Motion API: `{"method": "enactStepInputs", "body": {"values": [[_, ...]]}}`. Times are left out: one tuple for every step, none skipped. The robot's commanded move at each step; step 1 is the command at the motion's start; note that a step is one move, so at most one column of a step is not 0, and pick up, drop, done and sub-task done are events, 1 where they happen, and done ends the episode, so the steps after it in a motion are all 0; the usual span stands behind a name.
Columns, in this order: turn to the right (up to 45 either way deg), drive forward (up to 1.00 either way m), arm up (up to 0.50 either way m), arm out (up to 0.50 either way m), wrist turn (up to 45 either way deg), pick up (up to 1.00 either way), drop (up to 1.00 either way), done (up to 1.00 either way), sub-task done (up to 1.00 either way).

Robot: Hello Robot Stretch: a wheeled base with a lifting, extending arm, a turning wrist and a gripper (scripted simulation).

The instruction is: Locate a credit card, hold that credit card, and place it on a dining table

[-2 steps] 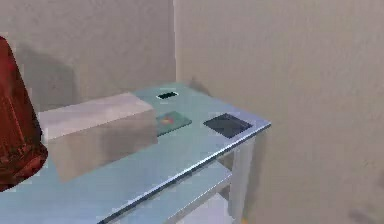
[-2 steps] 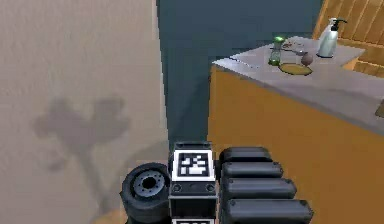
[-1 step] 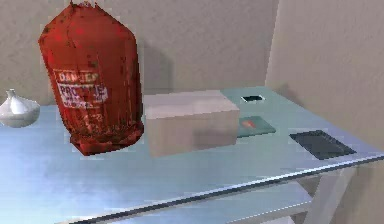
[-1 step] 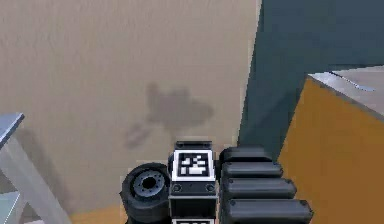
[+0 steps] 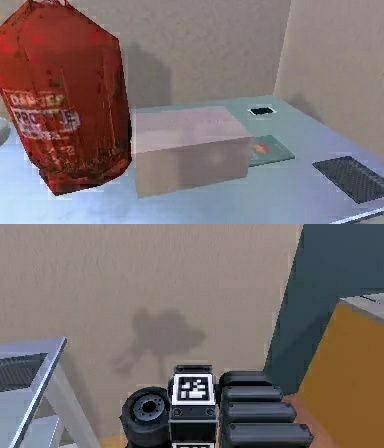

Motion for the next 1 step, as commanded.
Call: {"method": "enactStepInputs", "body": {"values": [[-18.0, 0.00, 0.00, 0.00, 0.0, 0.00, 0.00, 0.00, 0.00]]}}
